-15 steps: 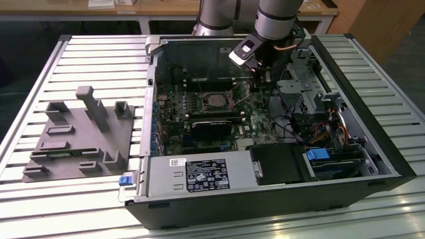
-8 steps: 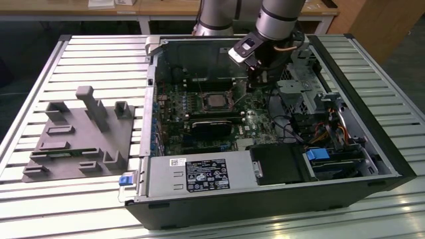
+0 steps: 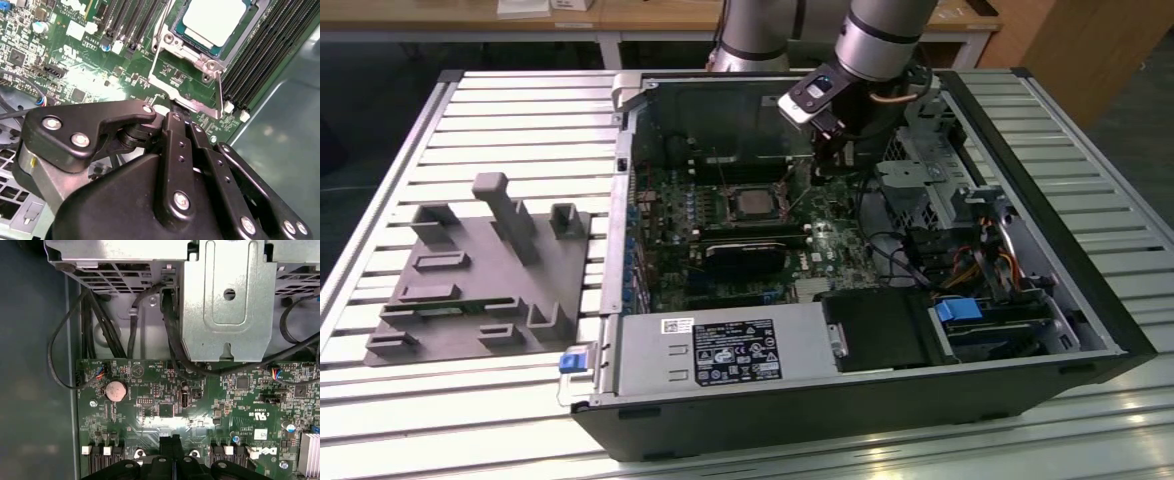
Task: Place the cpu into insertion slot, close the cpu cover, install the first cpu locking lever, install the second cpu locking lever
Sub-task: 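Close the cpu cover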
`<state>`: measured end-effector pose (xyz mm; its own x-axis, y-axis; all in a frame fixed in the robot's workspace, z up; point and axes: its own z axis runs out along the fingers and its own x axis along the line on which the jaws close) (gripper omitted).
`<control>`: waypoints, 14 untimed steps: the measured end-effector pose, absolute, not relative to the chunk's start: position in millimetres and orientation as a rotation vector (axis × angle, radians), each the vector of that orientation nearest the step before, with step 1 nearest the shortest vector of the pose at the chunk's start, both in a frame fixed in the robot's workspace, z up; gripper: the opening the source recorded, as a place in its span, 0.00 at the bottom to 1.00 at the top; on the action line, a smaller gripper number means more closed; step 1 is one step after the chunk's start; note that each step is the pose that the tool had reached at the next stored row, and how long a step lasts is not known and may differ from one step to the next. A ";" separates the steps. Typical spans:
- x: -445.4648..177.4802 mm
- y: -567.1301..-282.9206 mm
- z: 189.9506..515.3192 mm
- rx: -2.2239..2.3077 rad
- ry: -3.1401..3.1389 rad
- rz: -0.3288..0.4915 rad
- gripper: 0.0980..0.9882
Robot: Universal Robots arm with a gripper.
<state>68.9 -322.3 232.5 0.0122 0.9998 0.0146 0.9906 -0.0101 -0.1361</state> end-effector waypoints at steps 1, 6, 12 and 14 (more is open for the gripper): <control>67.8 -322.3 232.5 -2.155 -2.132 0.130 0.00; 57.3 -321.4 232.6 -2.159 -2.136 0.122 0.00; 41.3 -319.1 232.5 -2.172 -2.148 0.097 0.00; 35.3 -318.4 232.5 -2.176 -2.152 0.089 0.00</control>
